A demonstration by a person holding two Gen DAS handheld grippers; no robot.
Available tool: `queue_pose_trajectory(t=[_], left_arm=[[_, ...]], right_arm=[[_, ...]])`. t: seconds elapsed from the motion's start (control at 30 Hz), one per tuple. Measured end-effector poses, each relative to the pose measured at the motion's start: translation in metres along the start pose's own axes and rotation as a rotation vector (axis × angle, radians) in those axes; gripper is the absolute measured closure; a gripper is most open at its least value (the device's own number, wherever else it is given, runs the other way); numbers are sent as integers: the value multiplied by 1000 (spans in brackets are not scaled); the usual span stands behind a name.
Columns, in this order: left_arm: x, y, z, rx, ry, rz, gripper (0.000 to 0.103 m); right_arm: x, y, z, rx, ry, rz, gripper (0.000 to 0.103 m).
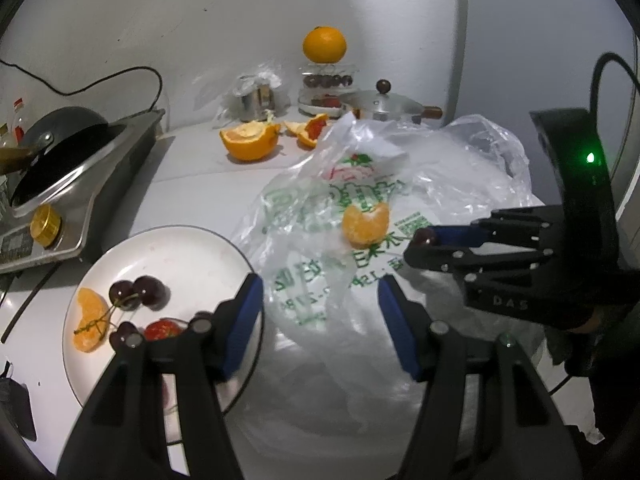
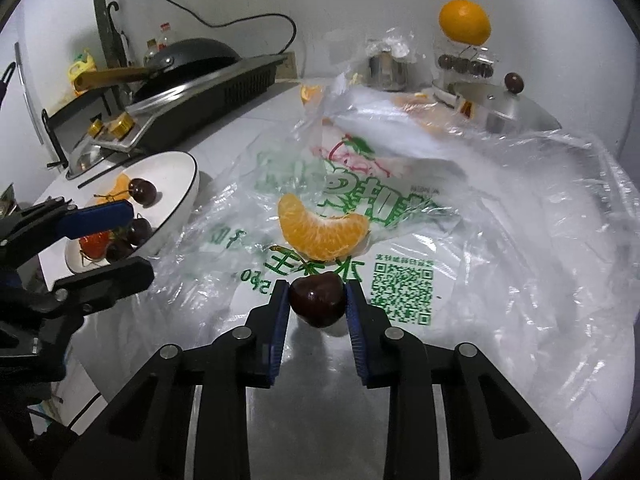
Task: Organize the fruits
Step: 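Grasp a cherry with the right tool while the left tool grasps an orange segment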
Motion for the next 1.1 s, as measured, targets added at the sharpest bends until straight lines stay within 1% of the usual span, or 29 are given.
queue_pose_trajectory(t=[0.23,0.47,0.73,1.1], left_arm=[[-6,-17,-4,8,-7,26,42],[-13,-31,7,15,-2,50,42],[-24,-43,27,8,1,69,42],[-35,-49,56,12,43,67,42]], right_arm=[[1,-12,-19,17,-33,14,73],[7,-28,-30,30,-57,40,73],[6,-47,-29,23,-65,71,73],[0,-59,-23,-3,-74,84,73]])
Point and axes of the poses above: each gripper's, at about its wrist camera, not at the fingertips, and z roughly the way its jaws point, y to its left, x to its underside, the point moved 5 cm from there along z, roughly the way its jaws point, and after that the axes turned 12 degrees about -x, right-handed, at the moved point
